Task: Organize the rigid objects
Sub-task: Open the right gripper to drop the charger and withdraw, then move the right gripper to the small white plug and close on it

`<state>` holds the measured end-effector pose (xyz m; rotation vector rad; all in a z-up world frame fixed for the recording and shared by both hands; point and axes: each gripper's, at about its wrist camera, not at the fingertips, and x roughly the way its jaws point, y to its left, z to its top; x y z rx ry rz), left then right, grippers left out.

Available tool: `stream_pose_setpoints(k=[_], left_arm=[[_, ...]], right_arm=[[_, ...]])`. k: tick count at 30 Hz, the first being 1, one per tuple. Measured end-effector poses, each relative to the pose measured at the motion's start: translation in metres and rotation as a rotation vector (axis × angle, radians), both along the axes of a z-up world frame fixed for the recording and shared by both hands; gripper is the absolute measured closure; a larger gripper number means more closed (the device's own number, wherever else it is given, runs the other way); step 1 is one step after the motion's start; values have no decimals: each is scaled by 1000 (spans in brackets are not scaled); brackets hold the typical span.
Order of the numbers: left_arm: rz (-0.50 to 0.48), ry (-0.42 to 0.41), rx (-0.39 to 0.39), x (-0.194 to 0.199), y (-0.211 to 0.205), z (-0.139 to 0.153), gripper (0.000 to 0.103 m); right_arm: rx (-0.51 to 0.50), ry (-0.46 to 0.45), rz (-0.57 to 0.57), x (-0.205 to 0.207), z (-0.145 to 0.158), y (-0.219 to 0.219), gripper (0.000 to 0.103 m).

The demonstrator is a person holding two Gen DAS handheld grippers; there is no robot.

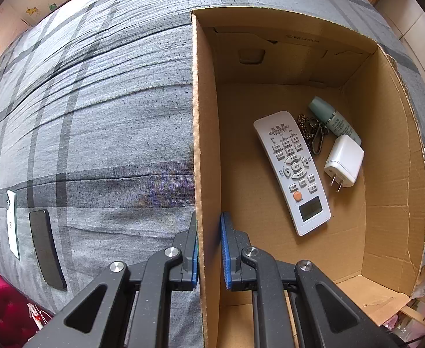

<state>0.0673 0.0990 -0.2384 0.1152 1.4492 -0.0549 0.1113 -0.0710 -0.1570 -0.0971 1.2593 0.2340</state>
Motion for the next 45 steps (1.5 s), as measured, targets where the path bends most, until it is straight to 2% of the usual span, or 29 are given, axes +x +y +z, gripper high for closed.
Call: stream_pose_setpoints(k=[9, 14, 25, 45], left_arm=[[6, 3, 4, 1, 0, -1, 90], [4, 3, 7, 1, 0, -2, 90], [7, 7, 12, 2, -1, -3, 90], [-11, 10, 17, 2, -1, -3, 90]], right_arm=[[-33, -14, -72, -6, 6, -54, 0], [-44, -3, -129, -9, -2, -85, 0], [-76, 65, -195, -12, -50, -128, 1], [-107, 189, -204, -8, -136, -137, 1]])
